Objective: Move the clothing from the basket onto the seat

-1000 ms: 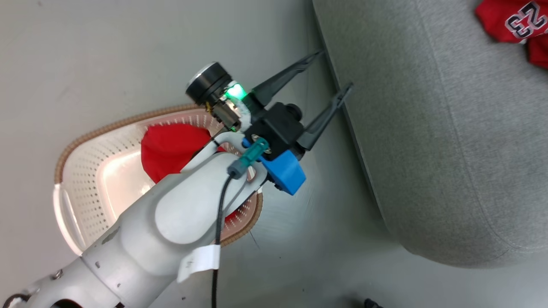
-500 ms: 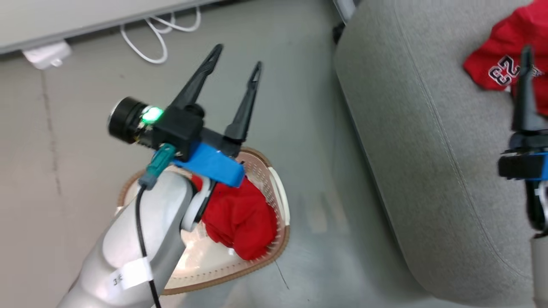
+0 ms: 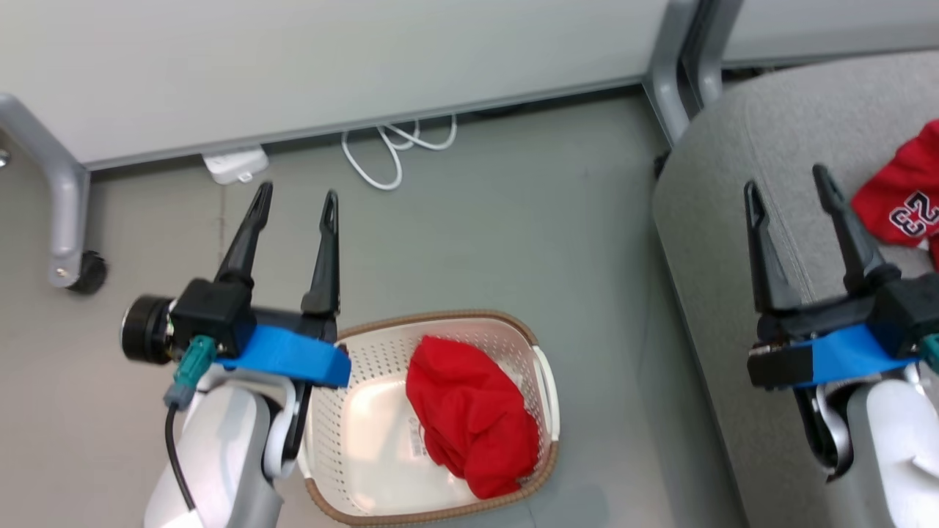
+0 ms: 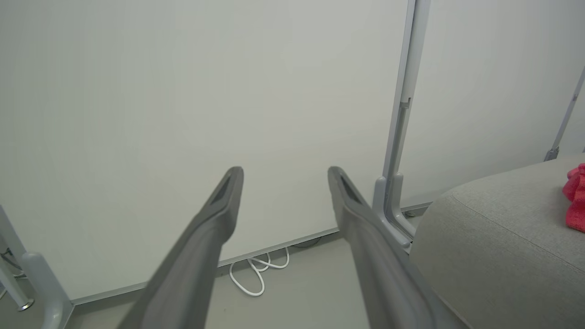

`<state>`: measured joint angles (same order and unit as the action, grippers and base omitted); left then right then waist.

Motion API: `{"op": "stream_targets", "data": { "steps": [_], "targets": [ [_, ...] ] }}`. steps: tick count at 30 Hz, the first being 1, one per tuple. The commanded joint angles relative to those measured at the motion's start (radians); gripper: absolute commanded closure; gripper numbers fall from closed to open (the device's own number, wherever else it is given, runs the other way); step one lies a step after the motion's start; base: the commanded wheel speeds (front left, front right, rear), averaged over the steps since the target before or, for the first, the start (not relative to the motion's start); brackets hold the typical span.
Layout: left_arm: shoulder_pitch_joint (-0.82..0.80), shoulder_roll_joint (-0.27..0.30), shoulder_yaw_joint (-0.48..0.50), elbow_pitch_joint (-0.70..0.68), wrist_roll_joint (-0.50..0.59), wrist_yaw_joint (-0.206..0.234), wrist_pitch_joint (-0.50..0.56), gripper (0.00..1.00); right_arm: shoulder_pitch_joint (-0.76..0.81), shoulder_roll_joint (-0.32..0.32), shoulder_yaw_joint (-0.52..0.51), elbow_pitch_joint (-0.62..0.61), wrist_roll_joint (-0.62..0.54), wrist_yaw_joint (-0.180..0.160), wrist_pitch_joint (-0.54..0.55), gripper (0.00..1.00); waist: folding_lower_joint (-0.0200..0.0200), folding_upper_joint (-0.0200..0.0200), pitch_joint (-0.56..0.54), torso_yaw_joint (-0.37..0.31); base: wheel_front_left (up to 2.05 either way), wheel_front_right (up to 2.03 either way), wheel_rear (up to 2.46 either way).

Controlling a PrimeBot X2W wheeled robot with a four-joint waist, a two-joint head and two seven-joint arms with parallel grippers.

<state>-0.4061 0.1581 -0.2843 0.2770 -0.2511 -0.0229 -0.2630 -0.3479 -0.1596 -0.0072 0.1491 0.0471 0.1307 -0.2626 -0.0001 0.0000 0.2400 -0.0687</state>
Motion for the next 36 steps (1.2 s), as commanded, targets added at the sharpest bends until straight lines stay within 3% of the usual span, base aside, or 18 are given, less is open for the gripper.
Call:
{"op": "stream_targets", "data": {
  "steps": [1,15,36],
  "targets": [
    [0.031,-0.01,0.023,-0.004,0.014,-0.01,-0.003,0.0,0.036,0.005,-0.006,0.006,0.009,0.0,-0.003,0.0,0.0001,0.0,-0.049,0.041,0.0,0.0,0.0],
    [0.226,-0.075,0.171,-0.008,0.094,-0.076,-0.003,0.0,0.222,0.046,-0.059,0.043,0.02,0.0,-0.003,0.0,0.0001,0.0,-0.175,0.098,0.0,0.0,0.0],
    [0.283,-0.106,0.22,0.004,0.131,-0.107,-0.003,0.0,0.29,0.082,-0.082,0.083,0.034,0.0,-0.003,0.0,0.0001,0.0,-0.21,0.109,0.0,0.0,0.0]
  ]
}}
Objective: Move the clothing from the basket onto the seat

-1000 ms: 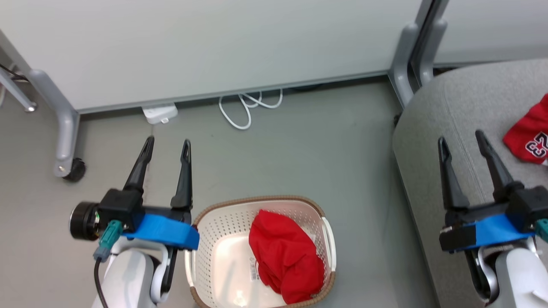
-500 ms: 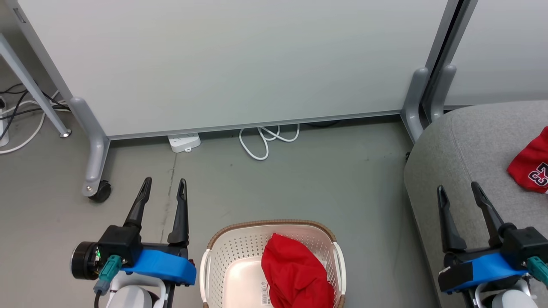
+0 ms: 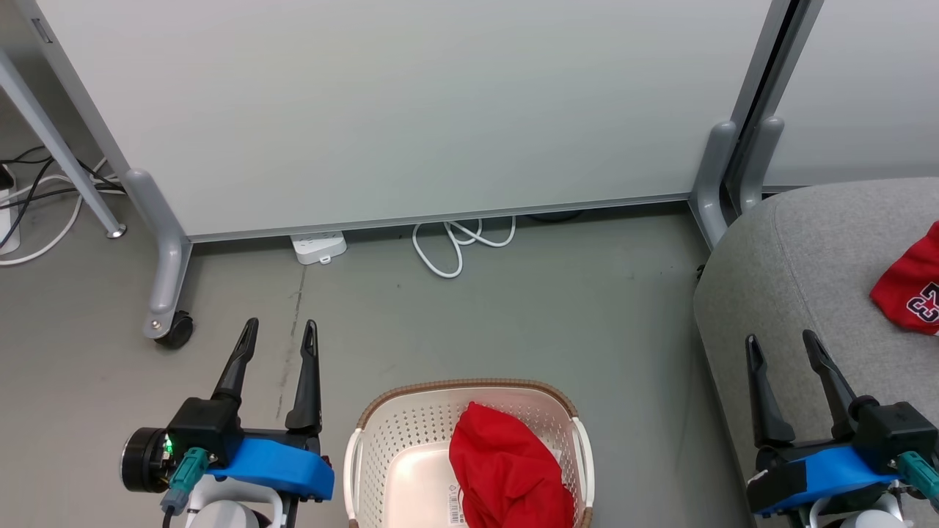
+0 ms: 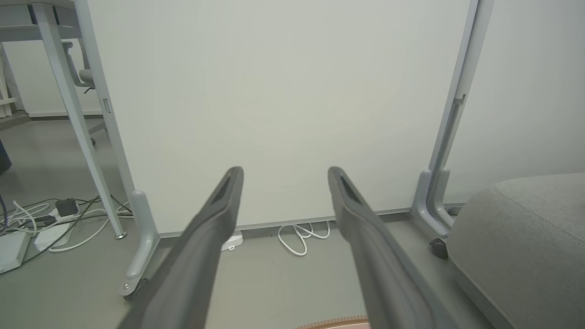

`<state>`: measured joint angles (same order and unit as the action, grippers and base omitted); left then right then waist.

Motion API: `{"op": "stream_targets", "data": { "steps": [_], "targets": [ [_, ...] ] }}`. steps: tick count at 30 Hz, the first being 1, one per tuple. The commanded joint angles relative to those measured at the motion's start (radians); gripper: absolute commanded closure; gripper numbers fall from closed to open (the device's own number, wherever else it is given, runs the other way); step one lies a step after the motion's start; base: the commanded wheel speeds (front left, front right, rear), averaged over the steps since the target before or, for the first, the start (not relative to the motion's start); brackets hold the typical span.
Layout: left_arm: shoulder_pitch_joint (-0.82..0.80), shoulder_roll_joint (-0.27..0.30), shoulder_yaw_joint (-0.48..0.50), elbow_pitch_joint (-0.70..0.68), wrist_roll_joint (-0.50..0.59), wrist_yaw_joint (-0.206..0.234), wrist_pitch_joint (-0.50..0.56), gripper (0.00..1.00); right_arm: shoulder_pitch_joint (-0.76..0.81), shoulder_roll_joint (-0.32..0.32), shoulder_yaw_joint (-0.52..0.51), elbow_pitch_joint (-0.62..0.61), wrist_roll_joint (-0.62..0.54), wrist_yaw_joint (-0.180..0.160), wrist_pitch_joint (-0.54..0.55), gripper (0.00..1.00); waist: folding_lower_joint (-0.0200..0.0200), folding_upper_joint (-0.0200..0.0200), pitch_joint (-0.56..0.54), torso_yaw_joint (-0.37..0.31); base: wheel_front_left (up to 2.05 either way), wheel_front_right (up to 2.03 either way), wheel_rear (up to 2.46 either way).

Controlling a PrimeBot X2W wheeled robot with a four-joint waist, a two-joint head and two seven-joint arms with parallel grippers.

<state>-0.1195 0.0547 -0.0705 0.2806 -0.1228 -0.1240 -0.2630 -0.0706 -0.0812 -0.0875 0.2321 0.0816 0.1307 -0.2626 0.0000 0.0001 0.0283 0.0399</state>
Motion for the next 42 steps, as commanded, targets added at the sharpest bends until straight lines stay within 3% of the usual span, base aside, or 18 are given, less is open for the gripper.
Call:
{"op": "stream_targets", "data": {
  "steps": [1,11,18,27,42],
  "targets": [
    [-0.006,-0.003,0.007,0.0,0.005,-0.007,-0.003,0.0,0.01,0.003,-0.002,0.0,0.0,0.0,-0.003,0.0,0.0,-0.0001,0.003,0.0,0.0,0.0,0.0],
    [-0.018,-0.004,0.006,0.004,0.01,-0.01,-0.003,0.0,0.002,0.006,-0.001,0.0,-0.002,0.0,-0.003,0.0,0.0,-0.0001,0.014,0.0,0.0,0.0,0.0],
    [-0.054,-0.005,-0.053,0.023,-0.002,-0.009,-0.003,0.0,-0.021,0.007,0.006,-0.003,0.0,0.0,-0.003,0.0,0.0,-0.0001,0.039,-0.009,0.0,0.0,0.0],
    [-0.196,0.005,-0.201,0.139,-0.053,-0.01,-0.003,0.0,-0.104,0.005,0.036,-0.026,0.005,0.0,-0.003,0.0,0.0,-0.0001,0.158,-0.065,0.0,0.0,0.0],
    [-0.489,0.091,-0.499,0.507,-0.165,-0.007,-0.003,0.0,-0.286,0.021,0.068,-0.075,0.016,0.0,-0.003,0.0,0.0,-0.0001,0.434,-0.188,0.0,0.0,0.0]
  ]
}}
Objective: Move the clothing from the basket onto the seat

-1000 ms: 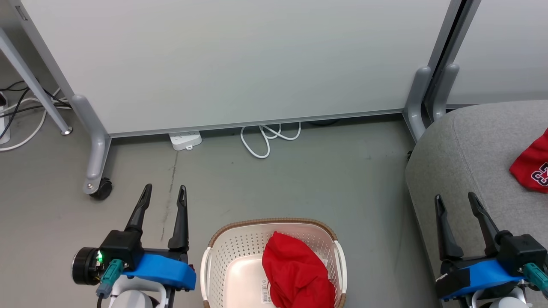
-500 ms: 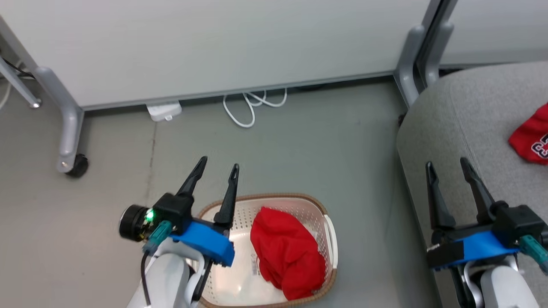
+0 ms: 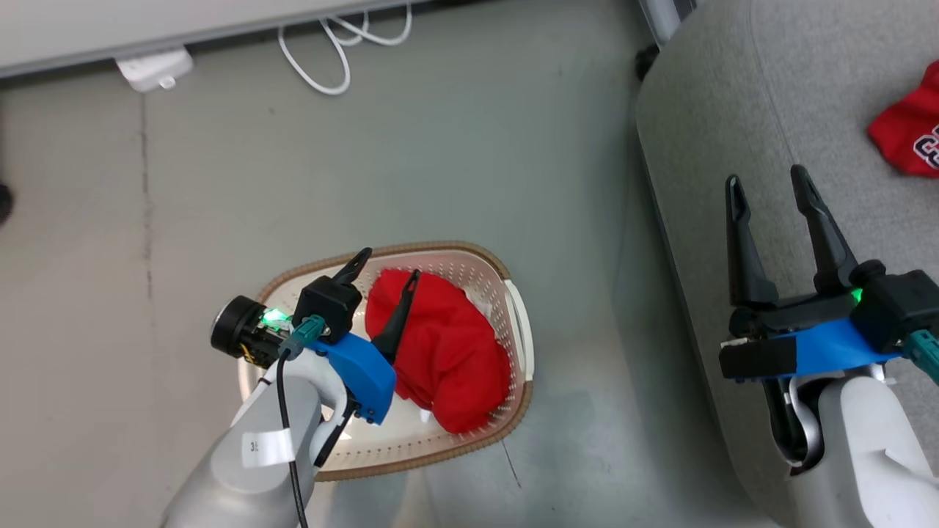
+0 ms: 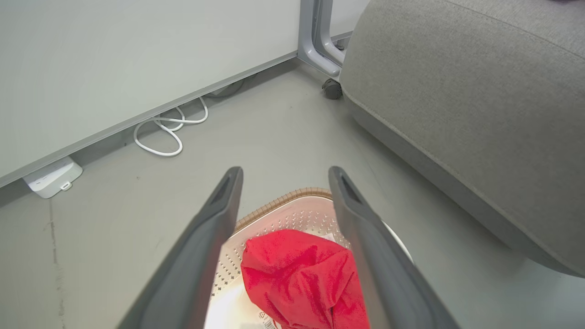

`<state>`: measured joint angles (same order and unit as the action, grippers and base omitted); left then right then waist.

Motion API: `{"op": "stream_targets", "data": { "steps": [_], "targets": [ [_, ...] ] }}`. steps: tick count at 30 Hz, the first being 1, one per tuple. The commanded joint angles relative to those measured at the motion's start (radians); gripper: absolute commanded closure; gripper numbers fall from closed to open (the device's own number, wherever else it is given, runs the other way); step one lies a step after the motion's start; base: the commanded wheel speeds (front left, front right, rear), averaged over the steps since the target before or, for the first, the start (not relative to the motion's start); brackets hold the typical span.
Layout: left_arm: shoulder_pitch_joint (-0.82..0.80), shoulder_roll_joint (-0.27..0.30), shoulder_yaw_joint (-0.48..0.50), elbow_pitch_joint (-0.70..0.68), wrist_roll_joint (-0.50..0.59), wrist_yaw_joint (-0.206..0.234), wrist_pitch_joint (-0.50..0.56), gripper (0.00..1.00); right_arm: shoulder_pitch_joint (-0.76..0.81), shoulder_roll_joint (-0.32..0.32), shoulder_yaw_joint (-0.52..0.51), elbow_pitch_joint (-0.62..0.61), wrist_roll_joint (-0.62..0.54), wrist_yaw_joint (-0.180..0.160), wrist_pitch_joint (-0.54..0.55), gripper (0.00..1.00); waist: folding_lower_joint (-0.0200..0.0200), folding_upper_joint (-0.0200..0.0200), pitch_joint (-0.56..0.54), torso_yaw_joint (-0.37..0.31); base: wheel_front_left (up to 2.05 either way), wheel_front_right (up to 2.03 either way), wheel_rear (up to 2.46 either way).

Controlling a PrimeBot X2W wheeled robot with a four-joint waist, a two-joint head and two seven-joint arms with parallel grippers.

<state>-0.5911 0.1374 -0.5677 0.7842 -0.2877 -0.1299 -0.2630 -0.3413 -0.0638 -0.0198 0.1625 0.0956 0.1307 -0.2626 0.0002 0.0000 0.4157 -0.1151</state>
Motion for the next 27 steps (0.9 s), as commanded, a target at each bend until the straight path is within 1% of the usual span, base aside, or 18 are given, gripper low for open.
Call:
{"op": "stream_targets", "data": {
  "steps": [1,6,13,18,27],
  "targets": [
    [-0.031,0.013,-0.017,0.026,-0.009,-0.001,-0.003,0.0,-0.022,0.005,-0.001,-0.008,0.002,0.0,-0.003,0.0,-0.0002,0.0,0.06,-0.038,0.0,0.0,0.0],
    [-0.099,0.032,-0.101,0.131,-0.026,-0.001,-0.003,0.0,-0.06,0.009,-0.003,-0.026,0.001,0.0,-0.003,0.0,-0.0002,0.0,0.143,-0.061,0.0,0.0,0.0],
    [-0.197,0.053,-0.252,0.268,-0.031,0.0,-0.003,0.0,-0.12,0.012,0.004,-0.049,0.007,0.0,-0.003,0.0,-0.0002,0.0,0.265,-0.088,0.0,0.0,0.0],
    [-0.277,0.067,-0.372,0.332,-0.024,0.0,-0.002,0.0,-0.166,0.013,0.012,-0.07,0.005,0.0,-0.003,0.0,-0.0002,0.0,0.351,-0.106,0.0,0.0,0.0],
    [-0.388,0.094,-0.528,0.413,-0.059,-0.001,0.027,0.0,-0.223,0.014,0.007,-0.114,0.01,0.0,-0.003,0.0,-0.0002,0.0,0.488,-0.142,0.0,0.0,0.0]
  ]
}}
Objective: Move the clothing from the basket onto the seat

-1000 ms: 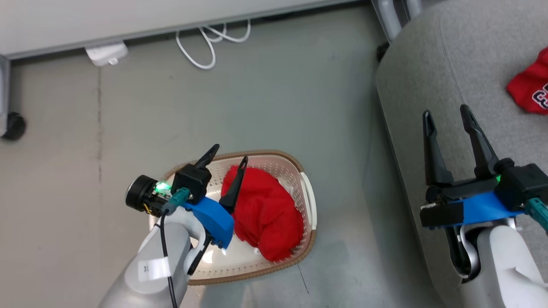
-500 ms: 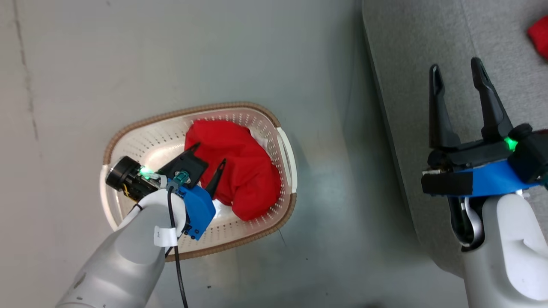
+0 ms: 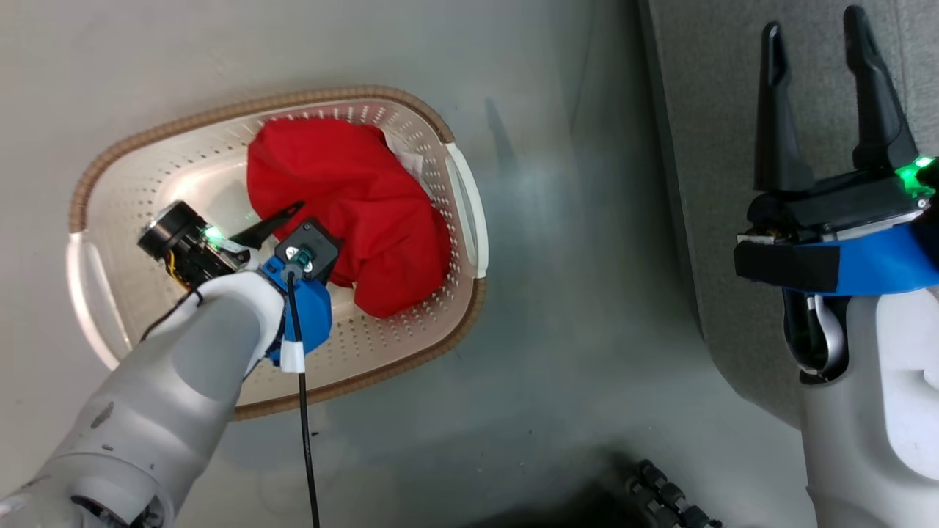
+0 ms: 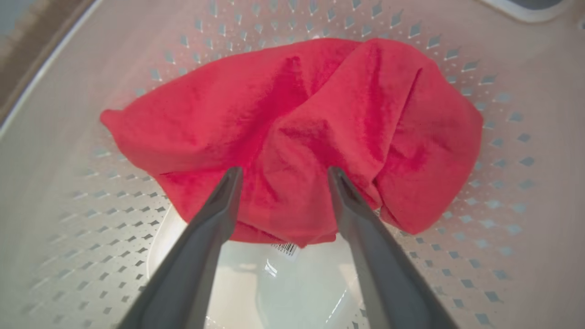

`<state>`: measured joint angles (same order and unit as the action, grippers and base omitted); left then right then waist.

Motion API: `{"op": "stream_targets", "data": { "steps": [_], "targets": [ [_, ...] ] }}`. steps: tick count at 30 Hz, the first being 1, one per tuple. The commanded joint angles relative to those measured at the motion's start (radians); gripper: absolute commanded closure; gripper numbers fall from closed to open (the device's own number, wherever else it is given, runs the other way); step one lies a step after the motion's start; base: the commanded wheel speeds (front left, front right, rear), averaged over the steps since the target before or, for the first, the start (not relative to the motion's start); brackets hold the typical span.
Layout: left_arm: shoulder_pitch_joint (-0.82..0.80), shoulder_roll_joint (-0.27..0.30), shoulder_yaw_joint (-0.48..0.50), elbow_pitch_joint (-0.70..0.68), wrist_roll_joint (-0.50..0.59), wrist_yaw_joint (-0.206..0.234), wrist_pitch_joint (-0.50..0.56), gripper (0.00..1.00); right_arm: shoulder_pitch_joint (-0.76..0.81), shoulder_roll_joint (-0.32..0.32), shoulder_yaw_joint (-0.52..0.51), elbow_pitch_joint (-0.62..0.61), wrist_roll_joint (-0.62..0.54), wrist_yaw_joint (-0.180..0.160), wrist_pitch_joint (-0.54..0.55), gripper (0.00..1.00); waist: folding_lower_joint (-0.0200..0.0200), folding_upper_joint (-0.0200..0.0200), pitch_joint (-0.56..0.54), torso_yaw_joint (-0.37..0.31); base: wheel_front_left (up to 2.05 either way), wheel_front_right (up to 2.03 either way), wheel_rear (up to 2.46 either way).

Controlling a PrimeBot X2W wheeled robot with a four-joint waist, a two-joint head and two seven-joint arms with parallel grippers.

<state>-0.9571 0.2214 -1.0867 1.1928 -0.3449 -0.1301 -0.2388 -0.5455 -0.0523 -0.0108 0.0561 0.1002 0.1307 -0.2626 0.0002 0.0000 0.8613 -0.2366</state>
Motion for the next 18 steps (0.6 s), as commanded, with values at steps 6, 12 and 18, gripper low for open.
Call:
{"op": "stream_targets", "data": {
  "steps": [6,12,18],
  "targets": [
    [-0.089,0.046,-0.082,0.033,-0.025,0.0,0.032,0.0,-0.036,0.003,0.011,-0.042,0.032,0.0,-0.003,0.0,-0.0002,0.0,0.122,-0.053,0.0,0.0,0.0],
    [-0.149,0.072,-0.137,0.057,-0.033,0.0,0.092,0.0,-0.027,0.003,0.007,-0.082,0.051,0.0,-0.003,0.0,-0.0002,0.0,0.19,-0.07,0.0,0.0,0.0],
    [-0.173,0.073,-0.16,0.074,-0.053,0.0,0.173,0.0,-0.024,0.003,-0.001,-0.093,0.05,0.0,-0.003,0.0,-0.0002,0.0,0.22,-0.069,0.0,0.0,0.0]
  ]
}}
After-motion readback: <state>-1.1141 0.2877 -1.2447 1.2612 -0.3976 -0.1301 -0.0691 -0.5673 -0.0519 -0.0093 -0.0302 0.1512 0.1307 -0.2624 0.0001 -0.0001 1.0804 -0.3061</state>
